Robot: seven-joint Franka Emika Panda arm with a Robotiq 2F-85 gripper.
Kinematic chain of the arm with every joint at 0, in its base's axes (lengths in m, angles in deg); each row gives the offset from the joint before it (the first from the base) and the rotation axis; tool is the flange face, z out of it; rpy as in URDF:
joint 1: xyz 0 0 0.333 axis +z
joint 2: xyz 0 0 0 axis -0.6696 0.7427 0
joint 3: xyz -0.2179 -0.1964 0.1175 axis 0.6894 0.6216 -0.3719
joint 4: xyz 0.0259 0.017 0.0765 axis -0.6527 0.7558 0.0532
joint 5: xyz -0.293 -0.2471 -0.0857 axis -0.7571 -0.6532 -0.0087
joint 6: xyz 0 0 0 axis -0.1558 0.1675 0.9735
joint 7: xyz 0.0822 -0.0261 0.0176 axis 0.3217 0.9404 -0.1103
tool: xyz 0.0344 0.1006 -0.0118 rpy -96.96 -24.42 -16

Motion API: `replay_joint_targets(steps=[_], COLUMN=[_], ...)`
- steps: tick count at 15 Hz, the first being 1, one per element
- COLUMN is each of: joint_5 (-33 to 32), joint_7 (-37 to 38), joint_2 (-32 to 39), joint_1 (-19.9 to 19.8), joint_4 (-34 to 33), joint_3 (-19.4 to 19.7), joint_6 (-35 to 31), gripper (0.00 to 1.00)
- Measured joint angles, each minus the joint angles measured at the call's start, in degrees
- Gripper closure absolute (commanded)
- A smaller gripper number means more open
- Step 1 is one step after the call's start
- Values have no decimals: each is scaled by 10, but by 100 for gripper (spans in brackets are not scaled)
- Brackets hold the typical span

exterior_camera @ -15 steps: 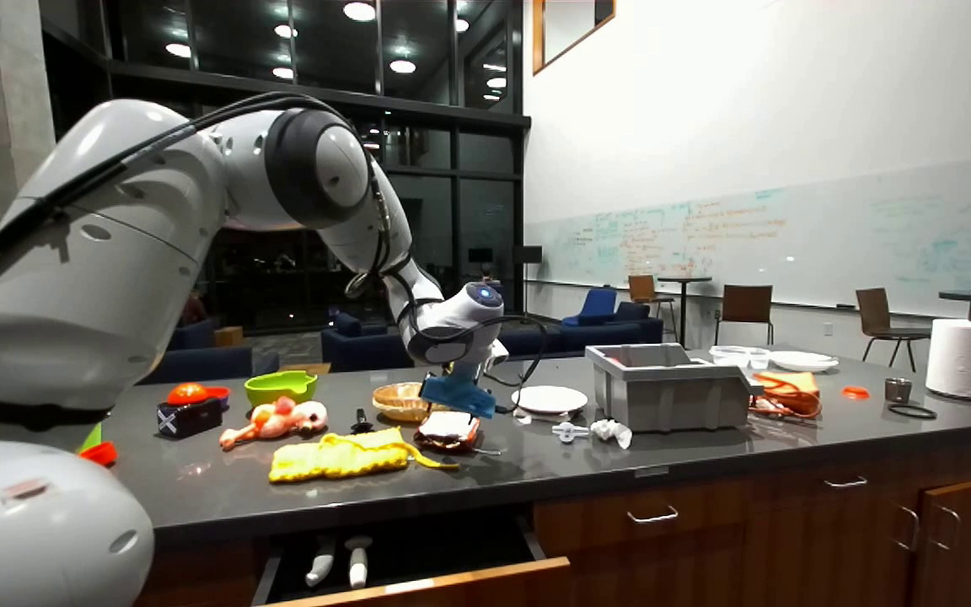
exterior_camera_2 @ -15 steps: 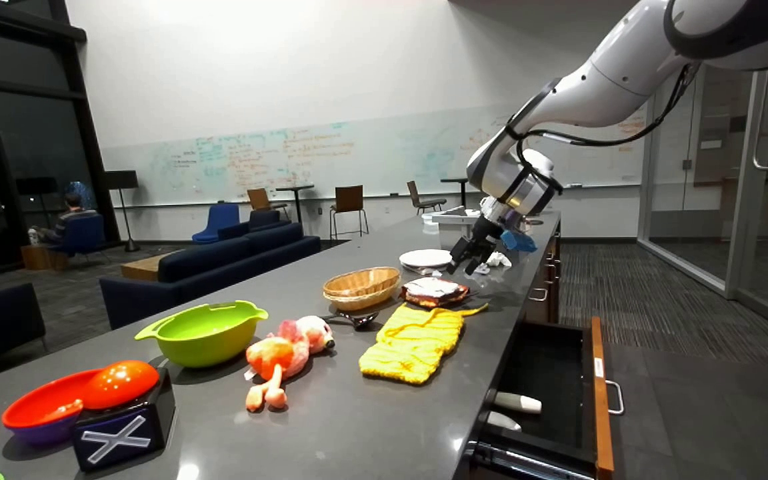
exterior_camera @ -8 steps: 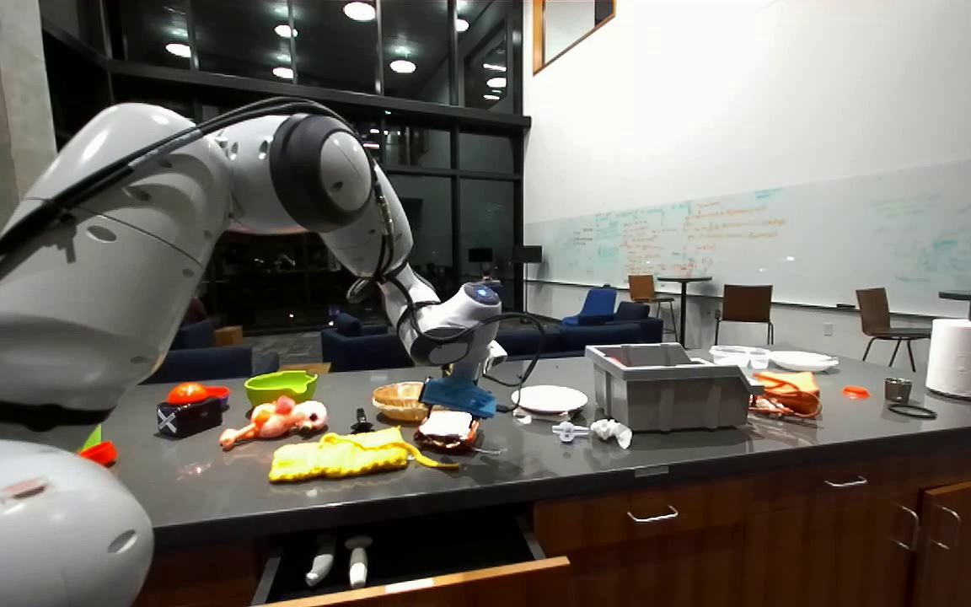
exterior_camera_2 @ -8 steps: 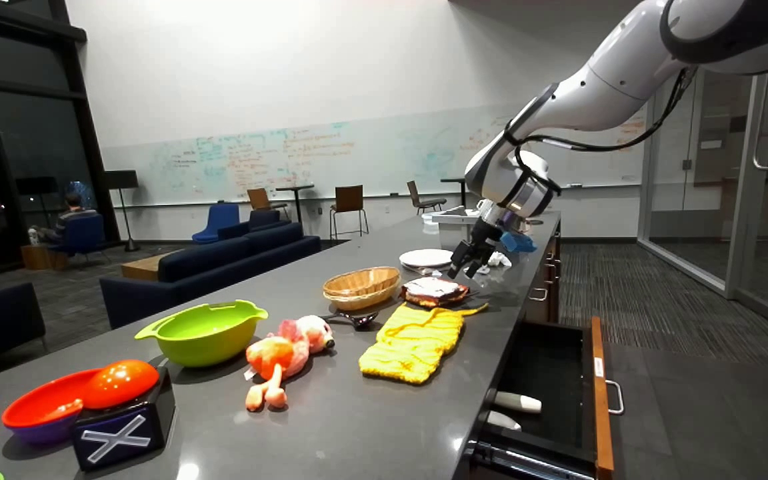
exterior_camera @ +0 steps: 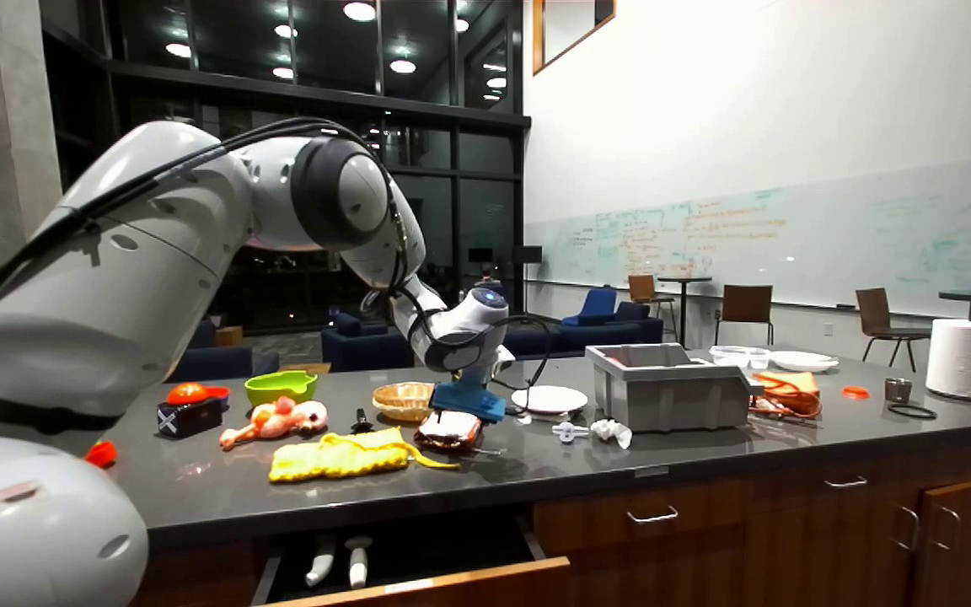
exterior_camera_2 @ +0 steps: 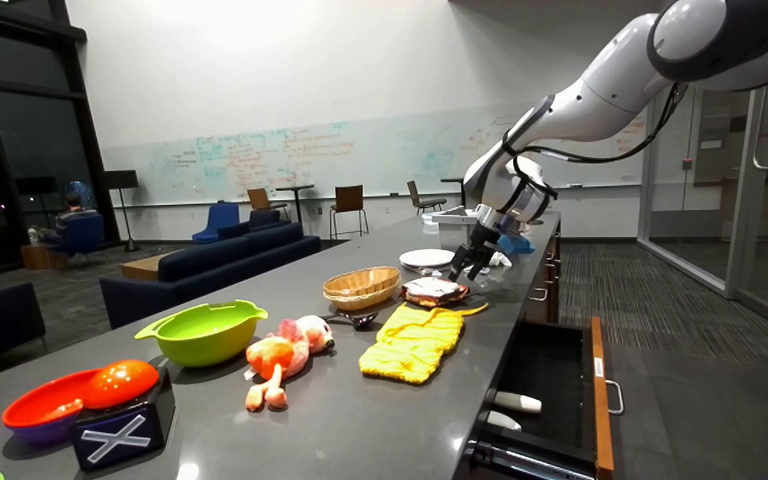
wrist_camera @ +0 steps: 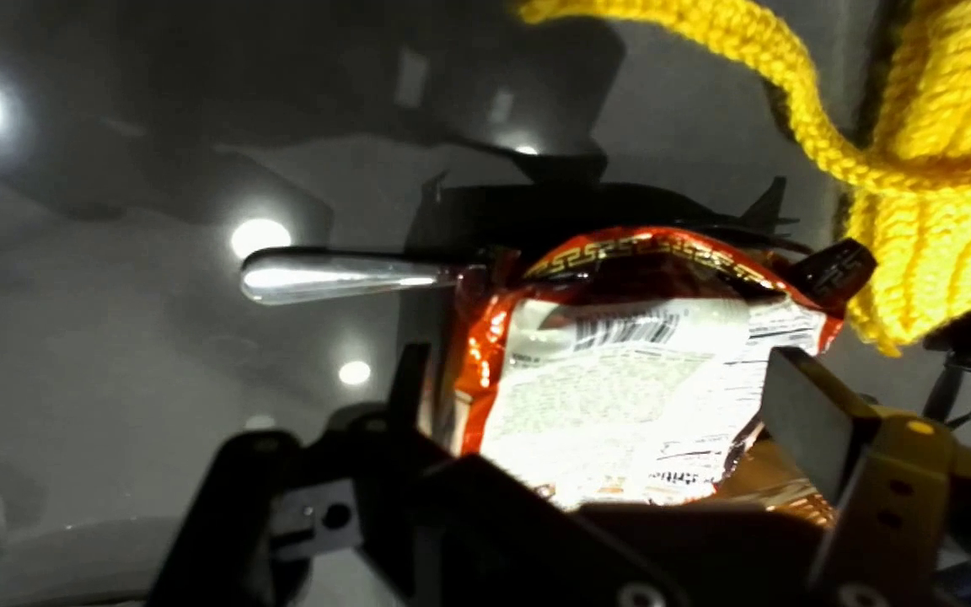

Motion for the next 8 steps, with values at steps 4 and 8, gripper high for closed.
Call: replay_joint_targets(steps=[4,8], joint_5=[-18,-20], joint_7=[20,30], joint_2=[33,53], joint_1=[-21,-39], joint_4=[-36,-62], joint_3=[-14,-32], joint_6=[8,12], gripper=[0,0])
